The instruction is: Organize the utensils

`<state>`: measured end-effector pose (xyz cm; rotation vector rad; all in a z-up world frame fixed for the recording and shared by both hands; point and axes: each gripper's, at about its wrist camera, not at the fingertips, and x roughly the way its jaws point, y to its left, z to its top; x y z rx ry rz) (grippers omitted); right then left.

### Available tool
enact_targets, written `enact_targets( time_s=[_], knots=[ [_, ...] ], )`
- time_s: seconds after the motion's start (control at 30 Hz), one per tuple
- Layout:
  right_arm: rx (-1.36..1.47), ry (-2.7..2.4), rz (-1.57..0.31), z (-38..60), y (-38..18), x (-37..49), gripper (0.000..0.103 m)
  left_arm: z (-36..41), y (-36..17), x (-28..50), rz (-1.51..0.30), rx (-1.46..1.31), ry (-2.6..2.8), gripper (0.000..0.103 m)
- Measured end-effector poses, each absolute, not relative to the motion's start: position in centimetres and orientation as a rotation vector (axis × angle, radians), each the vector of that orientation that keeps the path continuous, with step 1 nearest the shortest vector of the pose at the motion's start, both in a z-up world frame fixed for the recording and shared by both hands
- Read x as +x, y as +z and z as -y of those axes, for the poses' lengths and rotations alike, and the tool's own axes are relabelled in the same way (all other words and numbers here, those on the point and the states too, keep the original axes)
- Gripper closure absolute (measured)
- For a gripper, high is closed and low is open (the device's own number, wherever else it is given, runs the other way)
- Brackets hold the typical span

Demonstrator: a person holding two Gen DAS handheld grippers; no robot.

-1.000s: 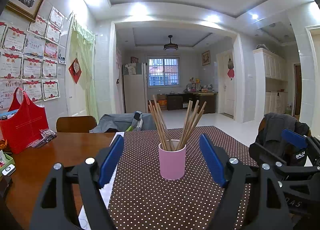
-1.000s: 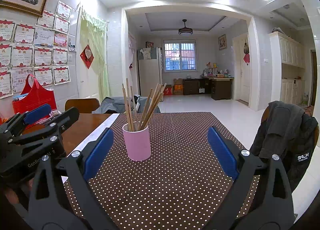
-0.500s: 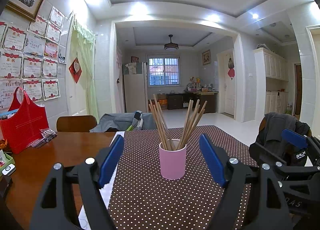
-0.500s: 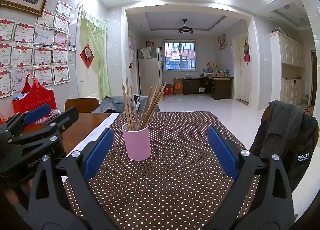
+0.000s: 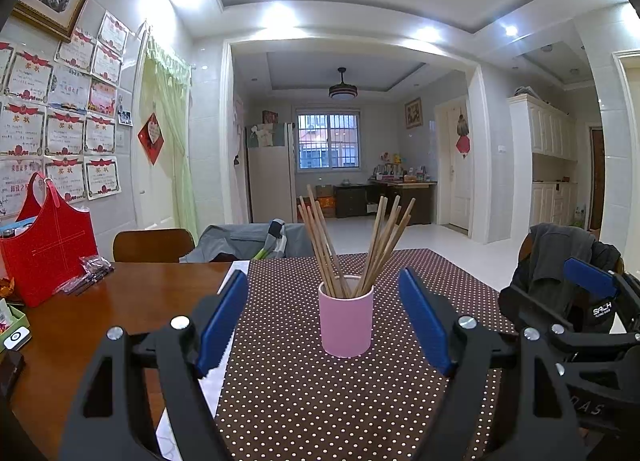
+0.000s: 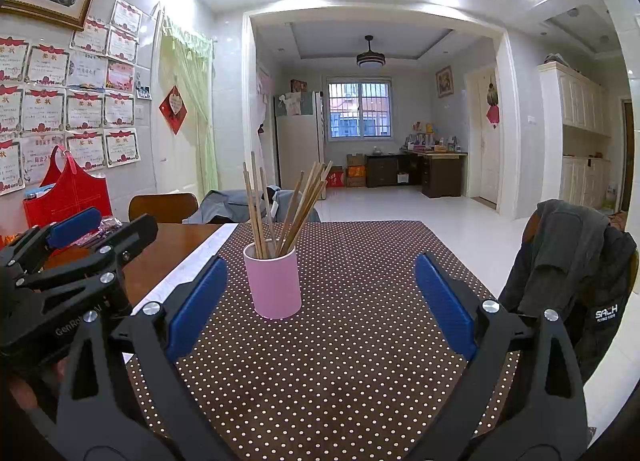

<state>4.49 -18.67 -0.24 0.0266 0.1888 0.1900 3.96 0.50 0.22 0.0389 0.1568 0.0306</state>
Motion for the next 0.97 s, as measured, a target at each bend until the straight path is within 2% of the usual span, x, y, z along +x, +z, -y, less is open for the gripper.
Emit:
enact_targets(
  time_s=[0.7, 0.97],
  knots=[
    [0.052, 0.201, -0.228, 18.9, -1.3, 5.4, 0.01, -0.3, -0.8, 4.9, -0.188, 0.054, 0.025, 0.027],
    [0.018, 0.178, -0.296, 19.4, -2.8, 7.7, 0.01, -0.7, -2.3, 8.1, -0.332, 0.05, 0.006, 0.027]
  ],
)
